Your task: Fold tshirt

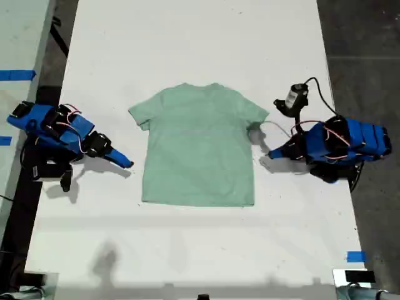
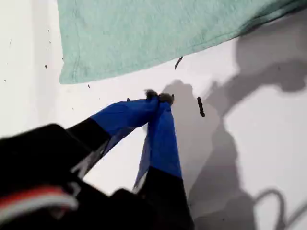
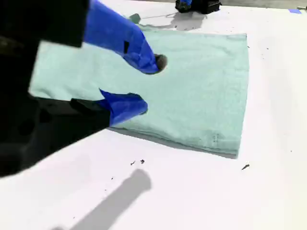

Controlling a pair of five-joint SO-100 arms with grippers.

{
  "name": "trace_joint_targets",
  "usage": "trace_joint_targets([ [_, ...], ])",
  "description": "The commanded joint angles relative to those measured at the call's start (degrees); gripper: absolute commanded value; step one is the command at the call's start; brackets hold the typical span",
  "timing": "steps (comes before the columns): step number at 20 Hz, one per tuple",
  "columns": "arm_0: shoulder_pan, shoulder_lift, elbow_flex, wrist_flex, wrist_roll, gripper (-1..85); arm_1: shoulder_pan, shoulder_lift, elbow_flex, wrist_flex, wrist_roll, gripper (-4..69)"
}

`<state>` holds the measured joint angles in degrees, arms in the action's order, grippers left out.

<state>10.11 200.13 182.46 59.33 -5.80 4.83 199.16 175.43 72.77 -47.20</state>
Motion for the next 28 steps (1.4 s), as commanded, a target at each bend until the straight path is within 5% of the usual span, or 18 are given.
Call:
trace_joint_targets([
  [1, -15.9, 6.1, 0.3, -2.9, -12.8, 0.1, -1.0, 0.6, -1.0, 0.2, 51.2, -0.9],
  [8, -16.8, 6.1, -0.2, -4.0, -17.1, 0.1, -2.1, 0.6, -3.4, 1.8, 50.4, -0.8],
  [16, -19.9, -15.5, -20.5, -0.4, -8.9, 0.1, 8.8, -19.1, -30.2, 11.2, 32.5, -0.5],
  [22, -30.0, -55.2, -59.1, 18.6, 7.6, 0.1, 22.8, -51.4, -58.6, 18.6, 13.4, -0.5],
  [28, -44.0, -69.6, -82.4, 33.0, 24.9, 0.4, 35.4, -72.6, -80.2, 22.3, -3.3, -0.7],
])
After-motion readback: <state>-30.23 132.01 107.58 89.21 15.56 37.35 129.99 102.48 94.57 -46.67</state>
